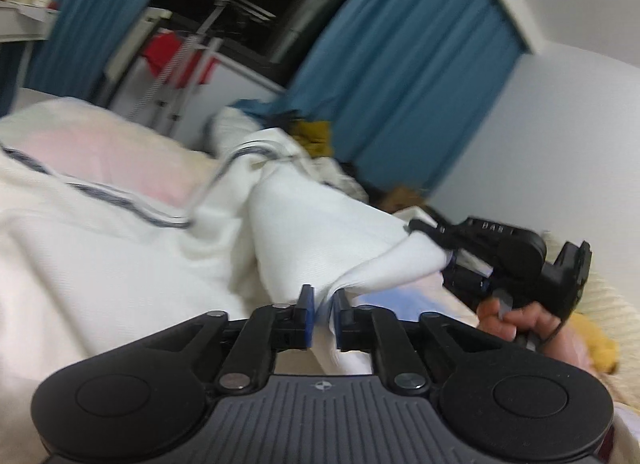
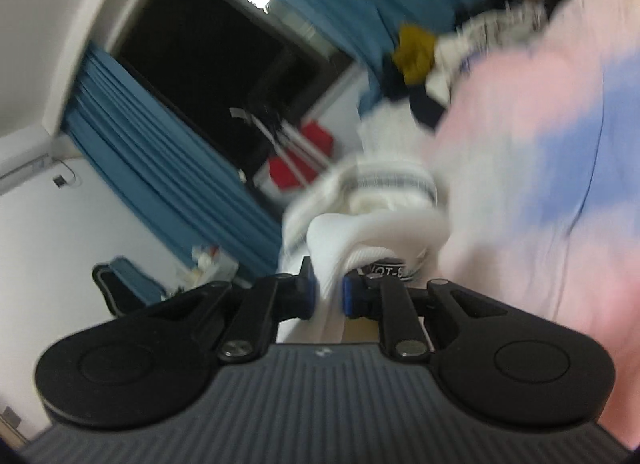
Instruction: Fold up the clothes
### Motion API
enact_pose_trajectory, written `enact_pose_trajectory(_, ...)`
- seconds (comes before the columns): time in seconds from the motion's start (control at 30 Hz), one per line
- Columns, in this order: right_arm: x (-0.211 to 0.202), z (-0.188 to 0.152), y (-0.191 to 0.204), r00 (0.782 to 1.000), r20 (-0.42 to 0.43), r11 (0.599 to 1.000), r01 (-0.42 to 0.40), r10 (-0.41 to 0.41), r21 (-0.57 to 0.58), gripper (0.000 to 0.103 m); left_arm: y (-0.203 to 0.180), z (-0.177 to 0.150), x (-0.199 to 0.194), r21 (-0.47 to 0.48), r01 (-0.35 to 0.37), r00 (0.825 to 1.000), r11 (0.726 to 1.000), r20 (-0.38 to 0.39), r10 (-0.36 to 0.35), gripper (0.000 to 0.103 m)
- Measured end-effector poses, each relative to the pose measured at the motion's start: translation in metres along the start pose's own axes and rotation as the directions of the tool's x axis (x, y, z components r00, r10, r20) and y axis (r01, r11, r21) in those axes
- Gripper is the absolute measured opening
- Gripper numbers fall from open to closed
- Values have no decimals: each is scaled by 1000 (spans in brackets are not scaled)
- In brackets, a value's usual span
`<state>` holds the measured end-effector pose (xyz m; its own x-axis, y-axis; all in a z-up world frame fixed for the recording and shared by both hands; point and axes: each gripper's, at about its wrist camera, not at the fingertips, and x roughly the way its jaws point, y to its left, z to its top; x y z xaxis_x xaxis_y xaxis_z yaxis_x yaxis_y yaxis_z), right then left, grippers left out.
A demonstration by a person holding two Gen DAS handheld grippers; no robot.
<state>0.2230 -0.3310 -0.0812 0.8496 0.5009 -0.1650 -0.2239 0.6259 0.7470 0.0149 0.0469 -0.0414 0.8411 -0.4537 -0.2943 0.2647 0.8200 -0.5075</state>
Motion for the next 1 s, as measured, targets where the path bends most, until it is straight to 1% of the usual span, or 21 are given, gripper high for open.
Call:
enact_pose_trajectory(0.1, -26, 34, -1, 996, 80, 999, 40, -38, -26, 16, -10, -6, 3, 14, 47, 999, 999, -16, -47, 25)
enact_pose_trajectory(0.13, -36, 47, -5, 993, 108, 998, 60, -56, -34, 16, -12, -8, 5, 13, 61, 998, 998, -28, -61, 31)
enact_pose_trajectory(0.17, -45, 60, -9, 987, 137, 996, 84, -78, -40, 16, -14, -10, 6, 11, 75, 996, 997, -40, -74, 34)
enact_pose_trajectory(0.23, -69, 87, -26, 968, 201, 985, 164, -152, -45, 15, -14, -14, 11, 12, 77, 995, 997, -57, -77, 41)
enact_pose_trajectory(0.27, -82, 97, -39, 956, 224, 978, 202, -188, -43, 15, -14, -14, 13, 8, 73, 995, 997, -68, -73, 41)
enact_pose_trajectory(0.3, -93, 107, -53, 941, 249, 968, 248, -231, -42, 15, -9, -13, 15, -3, 54, 996, 999, -76, -54, 44)
enact_pose_trajectory(0.33, -100, 115, -68, 913, 275, 945, 324, -301, -42, 15, -3, -11, 17, -15, 32, 996, 999, -84, -33, 48)
enact_pose_trajectory(0.4, -111, 119, -109, 857, 285, 898, 439, -429, 30, 15, 12, -3, 13, -57, -34, 996, 998, -85, 29, 55)
enact_pose_trajectory(0.43, -116, 117, -141, 844, 254, 881, 462, -472, 99, 15, 20, 4, 5, -91, -81, 994, 993, -76, 74, 57)
enact_pose_trajectory(0.47, -114, 113, -169, 838, 198, 861, 488, -508, 145, 15, 29, 11, -2, -125, -127, 990, 984, -69, 119, 60)
enact_pose_trajectory(0.5, -112, 110, -196, 829, 137, 836, 515, -542, 188, 15, 38, 18, -10, -159, -173, 984, 972, -63, 164, 73)
enact_pose_trajectory(0.53, -108, 107, -220, 817, 62, 805, 547, -573, 230, 15, 47, 25, -18, -193, -217, 976, 957, -59, 210, 84)
enact_pose_trajectory(0.57, -105, 103, -244, 805, -8, 774, 573, -594, 269, 15, 57, 31, -29, -244, -229, 973, 942, -73, 217, 85)
enact_pose_trajectory(0.6, -103, 99, -262, 807, -48, 758, 572, -589, 313, 15, 67, 37, -40, -298, -235, 972, 925, -90, 218, 86)
enact_pose_trajectory(0.63, -103, 96, -275, 816, -67, 752, 558, -575, 349, 15, 76, 39, -49, -353, -236, 971, 905, -119, 207, 86)
enact_pose_trajectory(0.67, -103, 94, -280, 821, -70, 751, 549, -566, 366, 15, 85, 38, -59, -415, -243, 969, 877, -146, 199, 86)
enact_pose_trajectory(0.73, -103, 94, -282, 823, -71, 749, 545, -563, 377, 15, 102, 28, -81, -514, -281, 958, 810, -201, 205, 86)
enact_pose_trajectory(0.8, -98, 95, -270, 809, -69, 751, 569, -583, 335, 15, 114, 18, -98, -567, -368, 928, 737, -277, 250, 86)
enact_pose_trajectory(0.87, -94, 96, -257, 796, -60, 751, 590, -602, 294, 15, 122, 4, -111, -630, -426, 904, 650, -333, 269, 87)
enact_pose_trajectory(0.93, -97, 97, -255, 789, -47, 750, 600, -613, 277, 15, 123, -3, -111, -632, -467, 881, 619, -392, 265, 87)
enact_pose_trajectory(1.0, -100, 96, -253, 783, -34, 748, 604, -621, 276, 15, 122, -3, -102, -609, -483, 872, 629, -400, 282, 88)
